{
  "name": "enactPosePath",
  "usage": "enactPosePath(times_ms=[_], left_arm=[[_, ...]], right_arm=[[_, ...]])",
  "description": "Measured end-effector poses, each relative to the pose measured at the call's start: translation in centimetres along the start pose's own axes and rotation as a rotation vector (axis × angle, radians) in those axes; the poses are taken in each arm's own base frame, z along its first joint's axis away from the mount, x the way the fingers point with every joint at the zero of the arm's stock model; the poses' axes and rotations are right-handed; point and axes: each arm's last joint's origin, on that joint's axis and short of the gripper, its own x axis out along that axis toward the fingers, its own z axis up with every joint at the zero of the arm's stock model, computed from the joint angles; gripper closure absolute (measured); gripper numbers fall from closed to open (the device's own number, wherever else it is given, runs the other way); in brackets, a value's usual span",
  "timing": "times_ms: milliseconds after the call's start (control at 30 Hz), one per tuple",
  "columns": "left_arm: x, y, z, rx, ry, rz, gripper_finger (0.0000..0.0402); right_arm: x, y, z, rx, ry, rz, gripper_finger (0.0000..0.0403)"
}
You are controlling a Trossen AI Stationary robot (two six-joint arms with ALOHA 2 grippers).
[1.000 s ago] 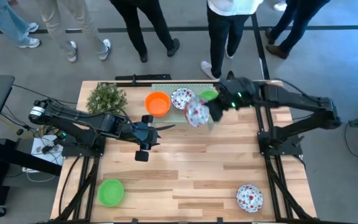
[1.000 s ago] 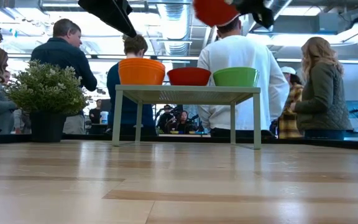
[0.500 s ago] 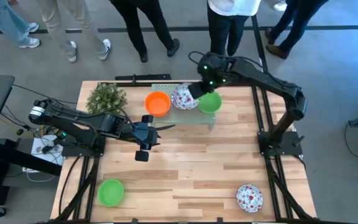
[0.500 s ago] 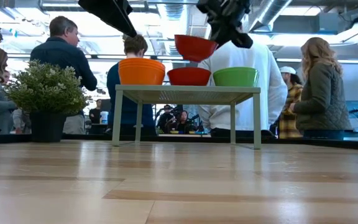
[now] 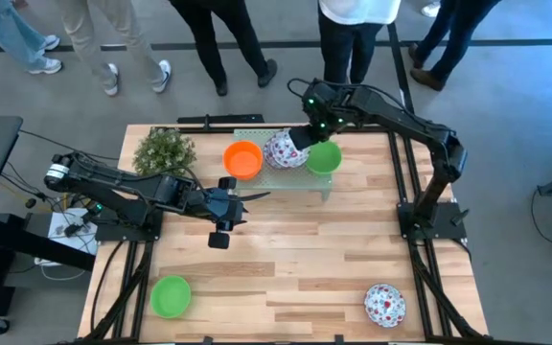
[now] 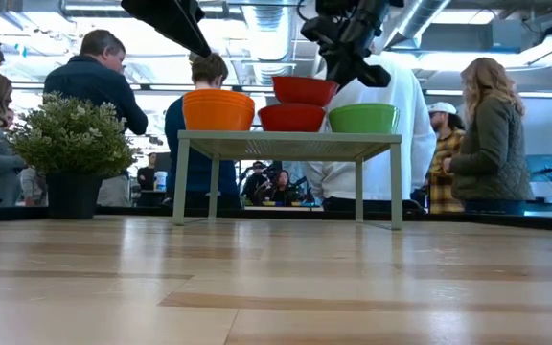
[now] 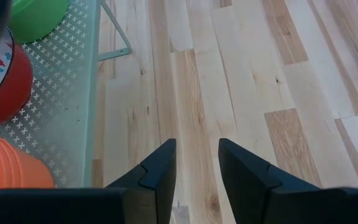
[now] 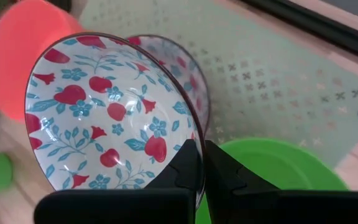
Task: Pick & Place Mini bowls
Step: Stack the top red patterned bowl onto the other red patterned bowl on the shelf
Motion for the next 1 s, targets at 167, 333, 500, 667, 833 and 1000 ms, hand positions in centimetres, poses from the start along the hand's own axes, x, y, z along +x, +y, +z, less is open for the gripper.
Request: enactPosePath(times_ms=[167, 333, 500, 667, 833, 1000], left_arm=[[0.0, 0.0, 0.0, 0.0, 0.0, 0.0, 0.0279], [0.0, 0.0, 0.0, -0.001, -0.003, 0.0, 0.0279], [0.0, 0.0, 0.0, -0.001, -0.005, 0.001, 0.0279], [0.0, 0.0, 0.0, -0.001, -0.005, 0.001, 0.0279], [0.0, 0.0, 0.1, -0.002, -0.008, 0.001, 0.0279], [0.0, 0.0, 0.1, 0.0, -0.008, 0.001, 0.0279]], right_arm=[[0.8, -0.1, 0.0, -0.023, 0.026, -0.017, 0.04], [1.0, -0.2, 0.3, -0.036, 0.018, -0.013, 0.04], [1.0, -0.3, 0.4, -0.04, 0.011, -0.013, 0.04], [1.4, -0.1, 0.5, -0.046, 0.011, -0.01, 0.04], [2.8, 0.0, 0.9, -0.056, 0.026, 0.01, 0.04], [3.8, 0.0, 1.0, -0.074, 0.054, 0.024, 0.04]])
